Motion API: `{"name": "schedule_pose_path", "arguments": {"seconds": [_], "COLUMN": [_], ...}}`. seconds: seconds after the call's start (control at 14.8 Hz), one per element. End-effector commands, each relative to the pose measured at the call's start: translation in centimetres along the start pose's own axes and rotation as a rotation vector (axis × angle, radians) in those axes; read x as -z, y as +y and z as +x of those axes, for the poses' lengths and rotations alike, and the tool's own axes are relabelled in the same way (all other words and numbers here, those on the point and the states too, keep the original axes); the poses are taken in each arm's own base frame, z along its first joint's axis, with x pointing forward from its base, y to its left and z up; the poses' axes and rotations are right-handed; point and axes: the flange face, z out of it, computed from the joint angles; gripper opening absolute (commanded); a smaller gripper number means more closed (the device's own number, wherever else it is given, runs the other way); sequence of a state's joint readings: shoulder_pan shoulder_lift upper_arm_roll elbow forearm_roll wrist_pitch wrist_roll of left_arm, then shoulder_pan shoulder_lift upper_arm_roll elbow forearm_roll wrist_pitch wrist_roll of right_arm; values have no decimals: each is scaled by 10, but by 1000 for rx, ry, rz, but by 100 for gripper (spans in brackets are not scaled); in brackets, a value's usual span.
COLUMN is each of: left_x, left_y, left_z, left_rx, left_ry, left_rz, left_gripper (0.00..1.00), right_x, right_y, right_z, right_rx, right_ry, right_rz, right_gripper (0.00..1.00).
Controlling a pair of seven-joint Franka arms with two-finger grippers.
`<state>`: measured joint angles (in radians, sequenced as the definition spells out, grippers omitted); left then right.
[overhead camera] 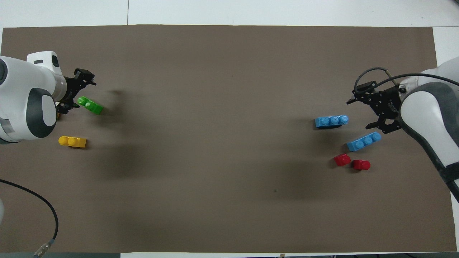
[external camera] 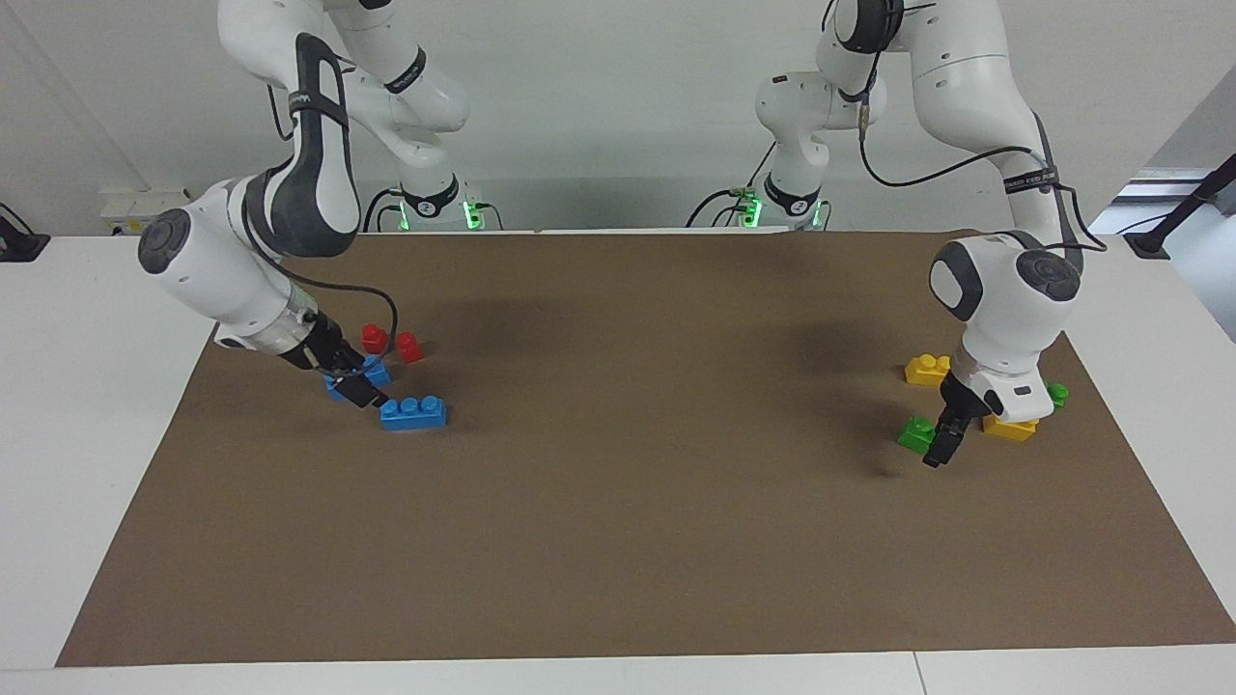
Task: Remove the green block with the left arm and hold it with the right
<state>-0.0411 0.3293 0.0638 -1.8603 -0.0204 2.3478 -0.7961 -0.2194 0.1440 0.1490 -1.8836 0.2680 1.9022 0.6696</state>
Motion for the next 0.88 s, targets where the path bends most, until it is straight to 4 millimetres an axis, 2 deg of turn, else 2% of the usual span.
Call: {"name": "schedule_pose_path", "arguments": {"seconds": [0.0,0.07,0.2,0.34,0.4,0.54,0.61,0.81], "left_x": [45,59,91,118,130,155,171,206], "left_y": [-1,-1,0,-2,-2,-6,-10,-21], "left_z": [-10,-11,-11,-14,-15,-18,-23,-36], "left_rx": [-114,-163,-270,-395,-434,-497,-533,-653], "left_ry": [-30,-44,-62,-77,-80,-79,-80,-96], "left_rz": [15,24,31,31,32,24,20,17], "left_gripper": [100,100,100,100,100,100,100,100], "right_x": [58,80,106,116,118,123,135,149], "right_y": [9,11,15,11,10,6,1,-7], "right_z": [-23,-36,-63,-93,-101,-109,-109,-98], "right_rx": [199,265,322,472,552,658,681,723], "right_ry": [38,56,66,57,76,98,109,138], "right_rz": [-60,-82,-101,-143,-193,-241,-241,-270], "right_gripper": [100,100,100,100,100,100,100,100]}}
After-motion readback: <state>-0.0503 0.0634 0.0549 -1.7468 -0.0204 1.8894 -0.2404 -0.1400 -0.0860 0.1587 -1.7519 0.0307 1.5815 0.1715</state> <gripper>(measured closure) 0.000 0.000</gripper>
